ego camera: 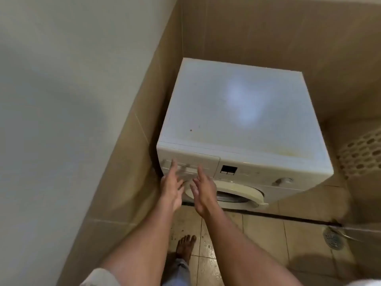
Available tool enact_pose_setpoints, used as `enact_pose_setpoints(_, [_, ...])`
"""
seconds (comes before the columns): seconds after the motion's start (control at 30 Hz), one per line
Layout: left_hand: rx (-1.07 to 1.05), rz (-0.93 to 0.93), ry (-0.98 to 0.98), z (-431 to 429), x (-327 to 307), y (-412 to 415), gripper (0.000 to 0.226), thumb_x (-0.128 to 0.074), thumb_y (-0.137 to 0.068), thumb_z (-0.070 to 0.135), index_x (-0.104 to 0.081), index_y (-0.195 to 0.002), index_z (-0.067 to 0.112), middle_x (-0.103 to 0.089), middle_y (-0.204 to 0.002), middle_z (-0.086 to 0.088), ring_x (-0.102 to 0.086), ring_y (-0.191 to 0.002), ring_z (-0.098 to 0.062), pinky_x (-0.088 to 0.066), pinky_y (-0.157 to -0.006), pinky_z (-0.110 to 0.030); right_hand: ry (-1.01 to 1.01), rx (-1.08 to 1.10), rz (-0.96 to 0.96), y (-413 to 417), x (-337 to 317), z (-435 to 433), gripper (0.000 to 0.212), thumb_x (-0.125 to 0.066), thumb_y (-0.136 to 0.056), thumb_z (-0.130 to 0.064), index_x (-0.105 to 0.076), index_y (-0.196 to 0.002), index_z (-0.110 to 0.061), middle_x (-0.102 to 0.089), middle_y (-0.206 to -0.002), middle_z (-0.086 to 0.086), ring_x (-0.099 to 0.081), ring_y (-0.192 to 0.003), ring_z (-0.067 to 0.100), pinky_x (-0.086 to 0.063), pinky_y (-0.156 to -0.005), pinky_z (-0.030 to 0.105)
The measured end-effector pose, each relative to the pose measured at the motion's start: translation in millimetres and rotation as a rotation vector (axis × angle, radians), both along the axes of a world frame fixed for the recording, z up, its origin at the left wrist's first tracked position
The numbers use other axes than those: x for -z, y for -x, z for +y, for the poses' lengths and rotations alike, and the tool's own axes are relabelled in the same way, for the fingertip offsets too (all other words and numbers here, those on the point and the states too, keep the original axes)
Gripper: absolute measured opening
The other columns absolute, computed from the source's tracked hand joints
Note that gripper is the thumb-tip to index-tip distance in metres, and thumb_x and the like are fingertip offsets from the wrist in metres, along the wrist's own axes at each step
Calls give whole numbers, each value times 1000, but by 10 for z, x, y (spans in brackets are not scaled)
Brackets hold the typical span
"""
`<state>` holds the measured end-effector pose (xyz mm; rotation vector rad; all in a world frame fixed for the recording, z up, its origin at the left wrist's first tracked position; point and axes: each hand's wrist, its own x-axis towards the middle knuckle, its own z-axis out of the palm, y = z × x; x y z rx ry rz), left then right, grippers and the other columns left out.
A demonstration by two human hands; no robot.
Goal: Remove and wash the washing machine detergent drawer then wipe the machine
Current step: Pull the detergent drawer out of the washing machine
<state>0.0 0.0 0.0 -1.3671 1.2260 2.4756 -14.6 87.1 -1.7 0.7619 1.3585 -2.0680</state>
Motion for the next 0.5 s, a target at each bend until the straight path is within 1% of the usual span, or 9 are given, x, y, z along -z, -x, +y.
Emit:
enact_pose_setpoints(0.03, [-52, 24, -59, -57, 37, 133, 75, -61, -89, 58, -42, -149, 16, -50, -148, -17, -45, -140, -36, -32, -120, -49, 75, 61, -20, 118, 37, -71, 73, -65, -85, -48, -47, -137, 0, -54, -134, 11, -52, -123, 22, -39, -108, 36])
enact_pose_setpoints(0.1, [-123, 46, -169, -157, 99, 326, 79, -65, -85, 59, -47, -143, 9, -58, -136, -17, -55, -130, -34, -37, -118, -48, 209, 172, -71, 321, 91, -153, 68, -68, -81, -47, -55, -125, 3, -60, -120, 14, -58, -114, 24, -42, -108, 38])
enact_pose_setpoints(0.13, [-173, 68, -211, -184, 118, 394, 78, -67, -84, 58, -50, -140, 6, -62, -129, -17, -59, -124, -33, -41, -115, -45, 270, 235, -94, 399, 102, -176, 65, -70, -80, -46, -57, -122, 2, -60, -119, 17, -59, -112, 26, -44, -107, 40])
enact_pose_setpoints(0.17, [-208, 64, -240, -189, 142, 461, 76, -69, -83, 58, -54, -136, 5, -66, -122, -17, -62, -118, -32, -46, -111, -43, 328, 286, -130, 461, 138, -214, 66, -74, -79, -45, -56, -122, 1, -59, -122, 20, -60, -113, 29, -46, -105, 42])
enact_pose_setpoints(0.2, [-237, 47, -259, -184, 155, 516, 74, -71, -81, 57, -57, -132, 5, -68, -117, -17, -64, -113, -31, -49, -106, -42, 344, 324, -165, 504, 153, -253, 71, -77, -75, -45, -55, -124, 2, -58, -125, 23, -60, -114, 32, -48, -103, 43])
enact_pose_setpoints(0.3, [-245, -11, -320, -165, 174, 615, 77, -82, -67, 55, -62, -119, 3, -67, -112, -19, -65, -105, -33, -56, -96, -45, 342, 345, -208, 564, 203, -350, 84, -86, -63, -46, -57, -125, 2, -65, -120, 24, -65, -108, 33, -53, -97, 44])
enact_pose_setpoints(0.4, [-222, -48, -340, -171, 213, 640, 74, -85, -70, 50, -60, -121, 4, -65, -115, -21, -65, -103, -35, -58, -77, -42, 271, 322, -195, 566, 291, -382, 96, -91, -52, -52, -57, -124, 1, -62, -123, 25, -62, -113, 35, -50, -101, 42])
enact_pose_setpoints(0.43, [-219, -48, -341, -175, 216, 638, 76, -87, -68, 48, -59, -124, 5, -65, -118, -20, -65, -104, -34, -58, -75, -41, 258, 320, -195, 569, 316, -378, 94, -90, -52, -53, -58, -122, 2, -59, -126, 25, -60, -116, 36, -51, -99, 40])
enact_pose_setpoints(0.5, [-222, -41, -340, -184, 215, 644, 87, -89, -59, 47, -58, -129, 7, -64, -122, -21, -64, -105, -34, -57, -73, -39, 240, 321, -189, 571, 325, -380, 84, -87, -58, -52, -58, -116, 2, -58, -125, 23, -59, -115, 33, -55, -88, 34])
